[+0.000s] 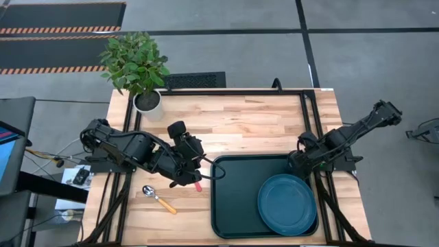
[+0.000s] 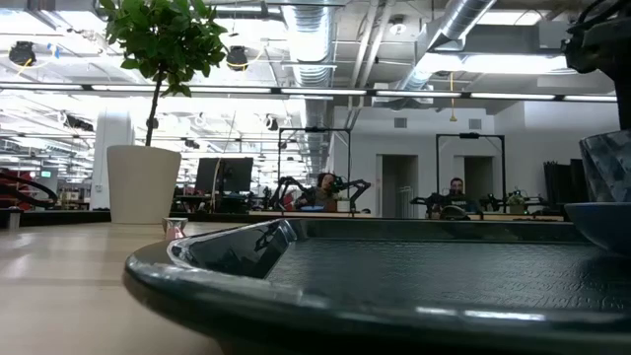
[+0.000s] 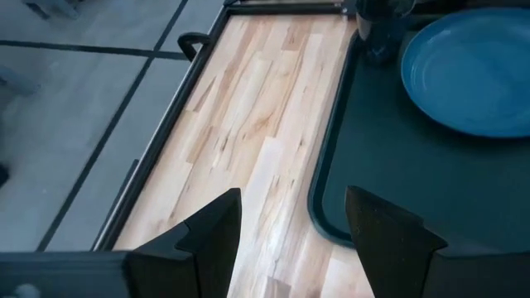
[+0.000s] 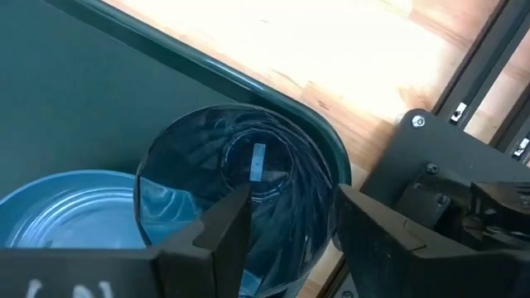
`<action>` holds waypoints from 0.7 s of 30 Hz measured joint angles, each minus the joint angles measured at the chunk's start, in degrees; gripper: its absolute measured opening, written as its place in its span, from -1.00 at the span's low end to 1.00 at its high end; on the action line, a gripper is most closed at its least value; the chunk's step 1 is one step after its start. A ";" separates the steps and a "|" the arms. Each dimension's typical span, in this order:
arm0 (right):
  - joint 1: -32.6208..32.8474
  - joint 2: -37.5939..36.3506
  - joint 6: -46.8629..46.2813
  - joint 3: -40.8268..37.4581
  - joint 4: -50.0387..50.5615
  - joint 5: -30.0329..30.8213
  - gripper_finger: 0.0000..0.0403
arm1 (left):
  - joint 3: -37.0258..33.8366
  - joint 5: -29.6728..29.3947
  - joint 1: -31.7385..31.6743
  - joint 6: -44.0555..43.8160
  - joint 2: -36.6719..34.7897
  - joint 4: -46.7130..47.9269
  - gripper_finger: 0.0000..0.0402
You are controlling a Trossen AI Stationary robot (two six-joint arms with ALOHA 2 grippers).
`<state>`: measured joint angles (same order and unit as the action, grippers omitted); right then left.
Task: Pick and place plate/cup/fork/spoon on tray
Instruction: Put the dark blue glass on the black tray, then put the pink fork on the black tray
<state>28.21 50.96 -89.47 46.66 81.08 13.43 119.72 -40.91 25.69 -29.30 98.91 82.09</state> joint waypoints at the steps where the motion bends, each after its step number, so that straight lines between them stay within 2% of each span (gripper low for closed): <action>1: 0.02 -0.22 0.16 0.70 -0.02 0.09 -0.01 | 0.00 0.02 0.23 -0.76 0.00 1.07 0.02; 6: 0.02 -1.67 3.62 6.64 -0.10 2.84 -0.01 | -0.21 -0.64 2.26 -6.51 -0.01 6.14 0.02; 9: 0.00 -2.35 5.75 9.86 -0.14 5.96 -0.02 | -3.86 -1.16 3.03 -10.19 -0.33 6.57 0.02; 12: 0.00 -2.38 7.33 11.58 -0.19 7.62 -0.03 | -12.22 -0.14 3.31 -16.48 -1.47 6.05 0.02; 15: 0.01 -2.21 8.07 11.72 -0.10 8.32 -0.02 | -23.48 0.03 2.91 -25.12 -2.66 1.58 0.02; 21: 0.00 -1.81 8.96 10.58 -0.18 9.22 -0.02 | -44.03 4.32 1.37 -37.89 -3.72 -17.44 0.02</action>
<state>28.21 49.15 -80.51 57.24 80.90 22.65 75.69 -36.59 27.07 -67.20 95.20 64.65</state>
